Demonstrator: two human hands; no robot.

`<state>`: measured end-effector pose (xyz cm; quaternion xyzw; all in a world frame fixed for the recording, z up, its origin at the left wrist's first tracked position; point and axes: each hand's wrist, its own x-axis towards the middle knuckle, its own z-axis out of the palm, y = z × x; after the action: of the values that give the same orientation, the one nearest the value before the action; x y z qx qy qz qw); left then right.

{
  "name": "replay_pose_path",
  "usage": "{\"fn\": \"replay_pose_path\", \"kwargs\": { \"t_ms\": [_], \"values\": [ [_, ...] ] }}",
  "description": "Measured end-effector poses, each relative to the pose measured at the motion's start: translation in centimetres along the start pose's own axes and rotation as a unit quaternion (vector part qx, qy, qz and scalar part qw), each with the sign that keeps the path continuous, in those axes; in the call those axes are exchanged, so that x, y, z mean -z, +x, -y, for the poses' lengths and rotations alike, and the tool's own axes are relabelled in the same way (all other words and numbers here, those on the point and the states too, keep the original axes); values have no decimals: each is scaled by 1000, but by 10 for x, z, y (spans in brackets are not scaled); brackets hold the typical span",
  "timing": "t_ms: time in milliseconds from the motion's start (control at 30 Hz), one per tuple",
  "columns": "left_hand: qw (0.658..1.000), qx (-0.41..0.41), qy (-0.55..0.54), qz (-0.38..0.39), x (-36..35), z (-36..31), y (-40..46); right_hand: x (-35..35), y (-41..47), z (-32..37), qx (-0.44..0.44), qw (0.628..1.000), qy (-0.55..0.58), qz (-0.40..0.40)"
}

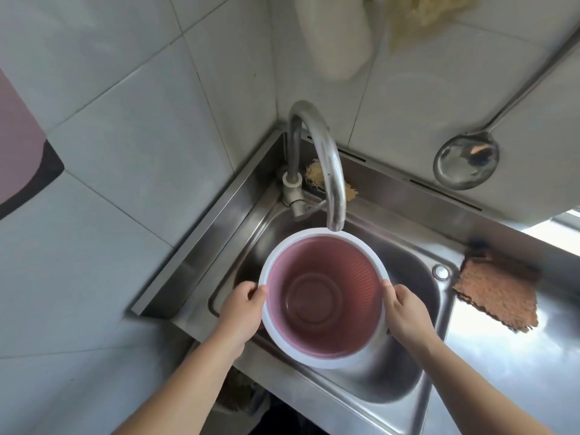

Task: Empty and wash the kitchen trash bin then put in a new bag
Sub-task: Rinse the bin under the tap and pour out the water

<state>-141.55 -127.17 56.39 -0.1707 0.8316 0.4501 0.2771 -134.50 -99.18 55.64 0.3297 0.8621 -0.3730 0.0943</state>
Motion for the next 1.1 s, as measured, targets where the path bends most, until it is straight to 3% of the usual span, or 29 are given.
{"fn": "replay_pose_path", "kwargs": {
  "t_ms": [400,567,767,967,1100],
  "values": [
    [990,53,-121,56,1,2,24,-15,23,0,-11,999,-33,-35],
    [970,98,-210,75,1,2,23,-13,26,1,-29,997,-55,-36],
    [950,120,-271,95,0,5,23,3,52,58,97,987,-83,-102],
    [952,115,-267,90,1,5,26,-6,88,138,189,976,-109,5],
    [953,113,-268,85,0,7,26,-26,107,158,124,976,-164,74]
  ]
}}
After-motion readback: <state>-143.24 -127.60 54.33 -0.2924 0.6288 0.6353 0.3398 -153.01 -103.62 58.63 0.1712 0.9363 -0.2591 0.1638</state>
